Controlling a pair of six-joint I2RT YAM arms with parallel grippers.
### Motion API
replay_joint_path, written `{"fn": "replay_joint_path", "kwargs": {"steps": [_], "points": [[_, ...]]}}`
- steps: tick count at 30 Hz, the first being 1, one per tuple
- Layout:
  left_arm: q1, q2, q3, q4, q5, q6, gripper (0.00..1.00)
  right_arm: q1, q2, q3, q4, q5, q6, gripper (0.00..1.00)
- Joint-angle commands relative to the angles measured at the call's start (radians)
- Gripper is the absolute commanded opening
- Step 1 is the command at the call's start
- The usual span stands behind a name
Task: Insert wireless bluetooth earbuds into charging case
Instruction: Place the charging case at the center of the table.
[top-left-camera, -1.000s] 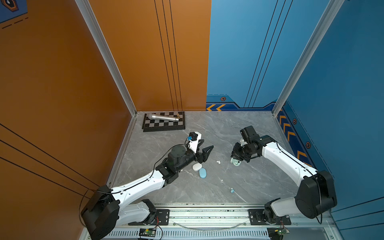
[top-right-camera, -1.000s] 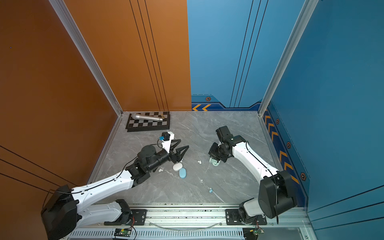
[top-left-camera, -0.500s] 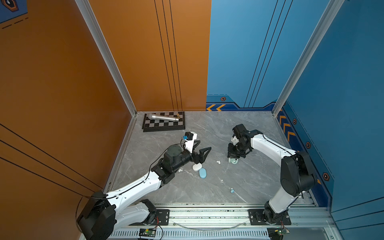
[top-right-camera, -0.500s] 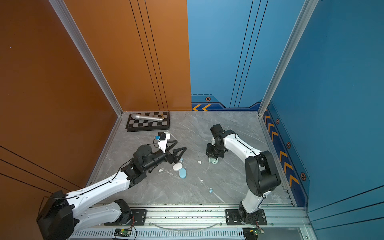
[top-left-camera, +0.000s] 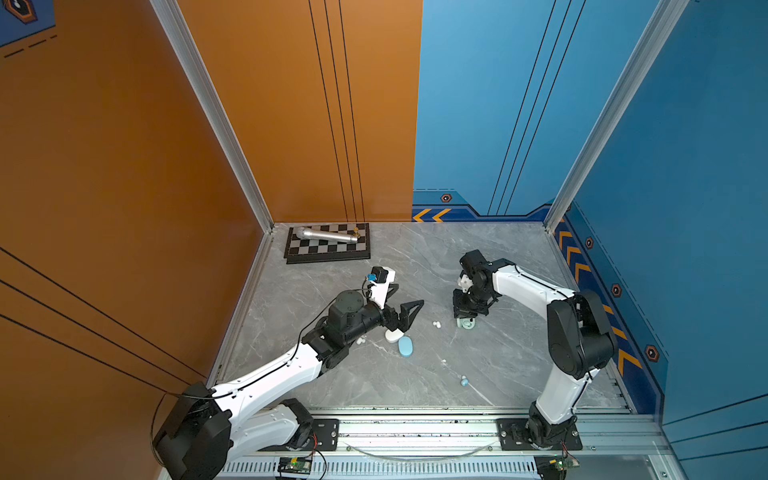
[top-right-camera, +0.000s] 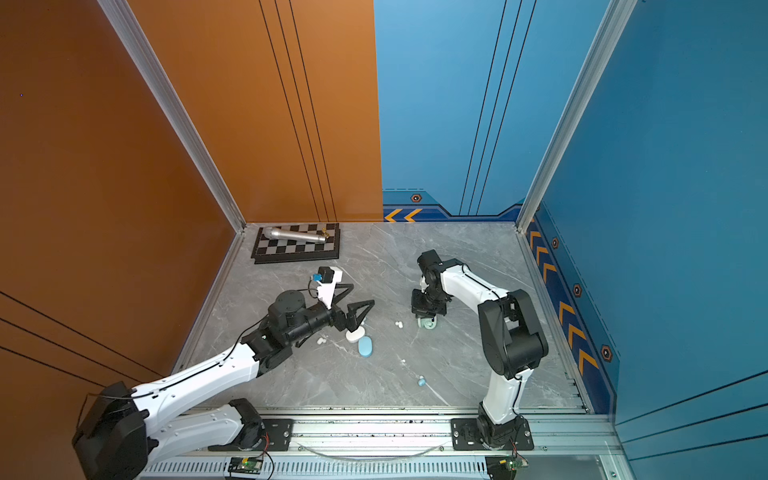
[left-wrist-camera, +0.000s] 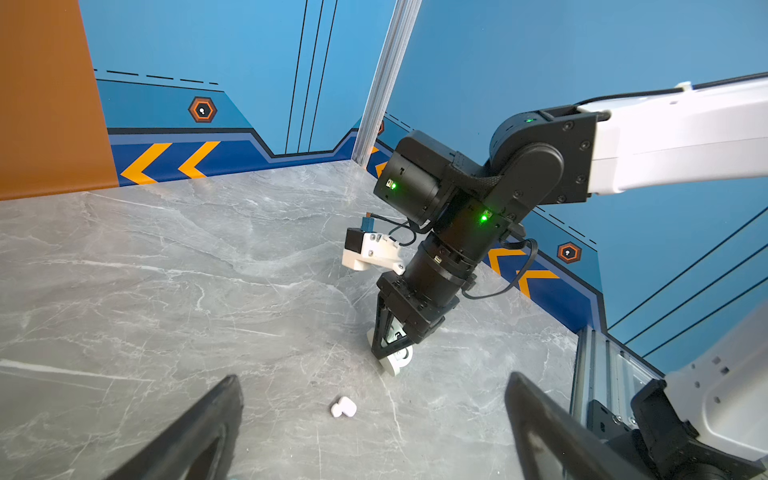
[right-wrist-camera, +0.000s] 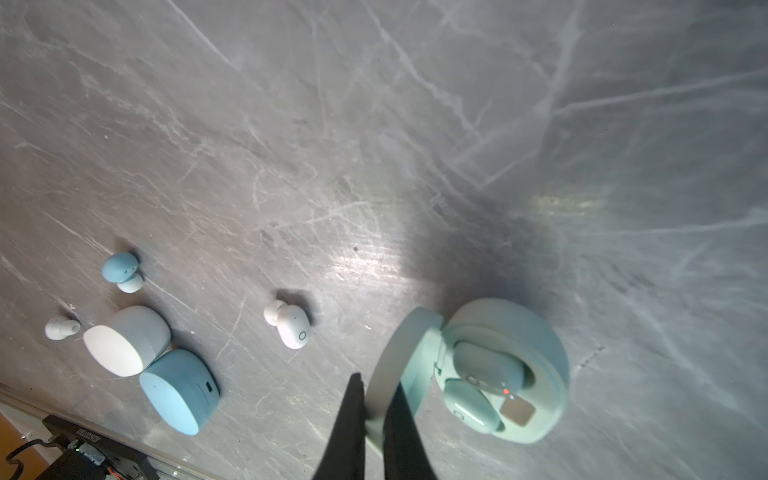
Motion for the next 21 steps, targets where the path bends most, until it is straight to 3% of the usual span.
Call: {"fn": "replay_joint_path", "kwargs": {"steps": [1,7,21], "points": [[0.003,0.009,-0.015,-0.012,0.031,0.023,0.98,0.006,0.012,0.026,-0.028,0.023,-0.020,0.07],[-0.001,0.020,-0.011,-0.012,0.026,0.027,0.98,0.006,0.019,0.025,-0.028,0.032,-0.023,0.12],[-0.003,0.020,-0.003,-0.012,0.015,0.024,0.98,0.006,0.012,0.046,-0.054,0.075,-0.040,0.40]]}}
